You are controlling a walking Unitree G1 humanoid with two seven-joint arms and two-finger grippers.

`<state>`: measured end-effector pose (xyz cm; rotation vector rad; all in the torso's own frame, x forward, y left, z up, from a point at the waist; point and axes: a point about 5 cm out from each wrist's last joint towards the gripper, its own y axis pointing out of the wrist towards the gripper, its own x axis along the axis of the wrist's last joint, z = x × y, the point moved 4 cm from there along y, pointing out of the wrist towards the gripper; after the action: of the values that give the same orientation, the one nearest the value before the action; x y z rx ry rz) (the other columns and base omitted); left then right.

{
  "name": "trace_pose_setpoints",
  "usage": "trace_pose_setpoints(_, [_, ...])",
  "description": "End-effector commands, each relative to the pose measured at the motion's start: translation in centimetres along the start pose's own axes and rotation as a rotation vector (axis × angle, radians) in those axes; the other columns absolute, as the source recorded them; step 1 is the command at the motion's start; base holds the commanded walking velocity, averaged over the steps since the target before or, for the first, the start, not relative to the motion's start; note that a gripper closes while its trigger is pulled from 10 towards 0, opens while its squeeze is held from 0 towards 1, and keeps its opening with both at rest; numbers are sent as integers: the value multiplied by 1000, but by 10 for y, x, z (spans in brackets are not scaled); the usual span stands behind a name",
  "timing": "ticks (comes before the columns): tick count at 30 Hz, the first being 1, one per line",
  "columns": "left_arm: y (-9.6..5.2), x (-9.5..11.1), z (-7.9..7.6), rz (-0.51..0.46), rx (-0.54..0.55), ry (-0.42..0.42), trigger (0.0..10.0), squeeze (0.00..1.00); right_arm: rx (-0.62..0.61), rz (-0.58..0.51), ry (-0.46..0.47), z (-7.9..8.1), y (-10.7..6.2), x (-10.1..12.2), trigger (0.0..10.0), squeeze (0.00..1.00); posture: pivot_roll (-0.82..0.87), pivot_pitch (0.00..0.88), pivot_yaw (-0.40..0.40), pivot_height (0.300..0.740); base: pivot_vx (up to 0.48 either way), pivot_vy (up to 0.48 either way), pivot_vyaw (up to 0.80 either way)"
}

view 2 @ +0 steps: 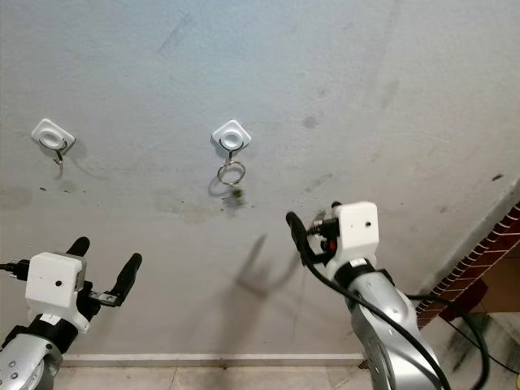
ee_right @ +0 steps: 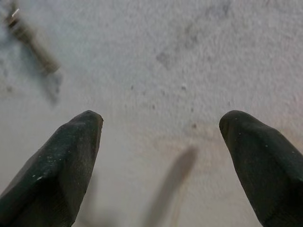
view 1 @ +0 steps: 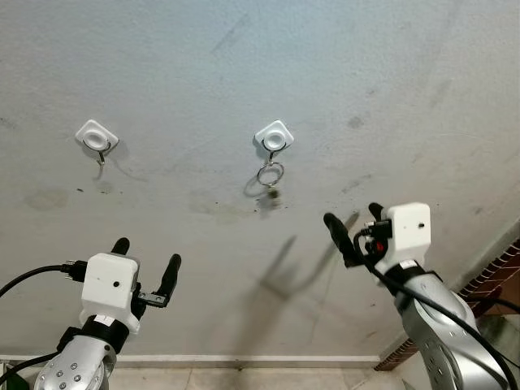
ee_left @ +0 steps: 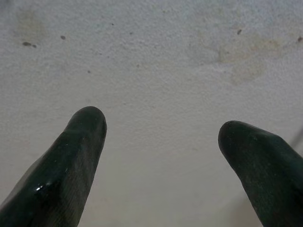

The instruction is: Hang keys on a hook

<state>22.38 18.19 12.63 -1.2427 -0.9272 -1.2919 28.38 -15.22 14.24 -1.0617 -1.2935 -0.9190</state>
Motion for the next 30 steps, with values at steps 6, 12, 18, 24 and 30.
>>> trace_pose_setpoints(6, [-2, 2, 0, 3, -7, 12, 10000, 0, 2, -22, -9, 1, 0, 7, 10000, 0, 123, 0, -9, 740, 0, 297, 0])
trace_pose_setpoints(12, [-1, 3, -1, 5, -17, 19, 10000, 0, 9, -27, 0, 5, 1, 7, 10000, 0, 127, 0, -6, 740, 0, 426, 0])
trace_pose_setpoints(18, [0, 3, 0, 7, -17, 20, 10000, 0, 17, -29, 3, 9, 3, 8, 10000, 0, 131, 0, -3, 740, 0, 458, 0])
trace_pose_setpoints(24, [2, 3, -1, 9, -23, 28, 10000, 0, 11, -33, 3, 9, 6, 8, 10000, 0, 135, 0, 0, 740, 0, 458, 0])
trace_pose_setpoints(30, [3, 3, -1, 10, -27, 35, 10000, 0, 13, -37, 8, 11, 8, 8, 10000, 0, 135, 0, 2, 740, 0, 447, 0])
